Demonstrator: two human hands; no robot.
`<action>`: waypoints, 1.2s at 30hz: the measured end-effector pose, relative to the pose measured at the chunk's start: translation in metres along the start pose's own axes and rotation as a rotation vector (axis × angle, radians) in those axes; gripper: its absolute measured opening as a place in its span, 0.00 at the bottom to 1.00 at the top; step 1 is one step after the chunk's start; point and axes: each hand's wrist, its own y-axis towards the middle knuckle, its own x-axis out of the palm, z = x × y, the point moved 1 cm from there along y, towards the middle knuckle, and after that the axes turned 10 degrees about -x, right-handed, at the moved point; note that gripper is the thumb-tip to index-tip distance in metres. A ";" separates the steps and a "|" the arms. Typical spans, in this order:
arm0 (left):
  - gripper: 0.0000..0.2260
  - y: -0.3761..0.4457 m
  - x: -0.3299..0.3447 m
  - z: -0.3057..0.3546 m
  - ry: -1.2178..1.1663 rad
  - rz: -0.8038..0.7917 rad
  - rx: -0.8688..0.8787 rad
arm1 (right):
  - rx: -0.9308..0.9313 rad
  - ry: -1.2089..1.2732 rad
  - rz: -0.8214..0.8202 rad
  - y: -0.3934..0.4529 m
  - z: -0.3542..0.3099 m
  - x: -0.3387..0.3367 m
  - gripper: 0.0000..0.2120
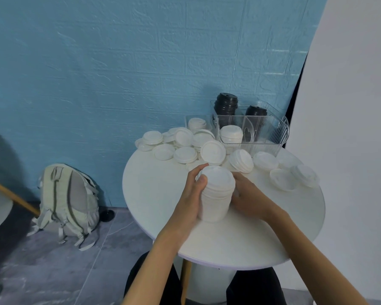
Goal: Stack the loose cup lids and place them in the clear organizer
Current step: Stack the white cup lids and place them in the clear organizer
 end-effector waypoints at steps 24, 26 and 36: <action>0.17 -0.012 0.003 0.003 -0.042 -0.055 -0.002 | -0.094 0.476 0.393 -0.042 -0.101 -0.033 0.17; 0.18 -0.011 0.004 0.003 -0.080 -0.056 0.011 | -0.091 0.515 0.398 -0.042 -0.100 -0.030 0.18; 0.19 -0.006 0.005 -0.001 -0.157 -0.053 0.012 | -0.136 0.544 0.358 -0.042 -0.108 -0.018 0.17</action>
